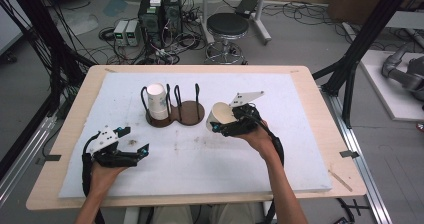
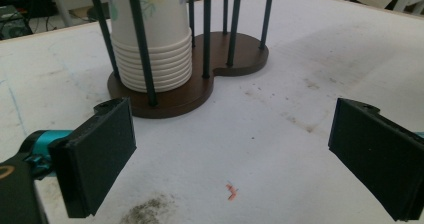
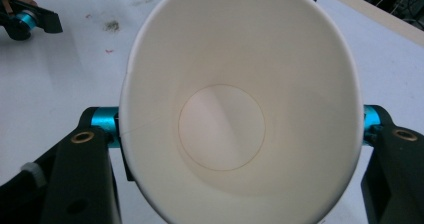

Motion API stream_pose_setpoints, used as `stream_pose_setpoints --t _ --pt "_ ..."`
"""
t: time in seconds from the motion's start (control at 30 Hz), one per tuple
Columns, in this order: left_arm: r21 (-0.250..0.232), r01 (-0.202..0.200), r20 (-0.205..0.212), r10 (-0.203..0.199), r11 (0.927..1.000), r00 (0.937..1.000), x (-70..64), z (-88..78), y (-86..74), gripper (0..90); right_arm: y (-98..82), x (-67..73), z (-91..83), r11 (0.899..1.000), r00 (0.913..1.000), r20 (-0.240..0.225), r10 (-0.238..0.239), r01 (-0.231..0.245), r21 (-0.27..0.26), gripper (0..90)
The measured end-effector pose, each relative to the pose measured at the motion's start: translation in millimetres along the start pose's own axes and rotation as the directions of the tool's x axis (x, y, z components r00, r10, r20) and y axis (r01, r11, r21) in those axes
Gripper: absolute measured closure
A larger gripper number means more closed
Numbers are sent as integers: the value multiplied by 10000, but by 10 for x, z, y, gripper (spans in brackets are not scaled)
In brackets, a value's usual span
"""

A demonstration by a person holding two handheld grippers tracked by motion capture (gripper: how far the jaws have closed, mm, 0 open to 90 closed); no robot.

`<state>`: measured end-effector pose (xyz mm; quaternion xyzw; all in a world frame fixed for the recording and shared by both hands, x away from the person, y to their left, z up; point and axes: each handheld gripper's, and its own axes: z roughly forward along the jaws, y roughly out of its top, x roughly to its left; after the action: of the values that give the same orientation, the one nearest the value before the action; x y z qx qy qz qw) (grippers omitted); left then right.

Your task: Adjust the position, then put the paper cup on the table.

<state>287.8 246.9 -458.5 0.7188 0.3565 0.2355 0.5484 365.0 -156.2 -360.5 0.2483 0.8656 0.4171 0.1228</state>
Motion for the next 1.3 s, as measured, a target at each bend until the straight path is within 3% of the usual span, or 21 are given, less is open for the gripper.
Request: stream_pose_setpoints --t 0.47,0.9,1.3 --pt "-602 190 -119 -197 9980 9997 30 -44 -46 48 -3 15 1 9999 10000 54 40 -41 148 316" --pt "-619 184 -128 -192 9979 9997 52 -25 -76 49 -7 -17 27 9997 9999 86 85 -88 239 317" --pt "-555 99 -104 -105 9984 9999 44 -19 -80 48 -43 -119 118 9962 9987 353 355 -382 788 318"
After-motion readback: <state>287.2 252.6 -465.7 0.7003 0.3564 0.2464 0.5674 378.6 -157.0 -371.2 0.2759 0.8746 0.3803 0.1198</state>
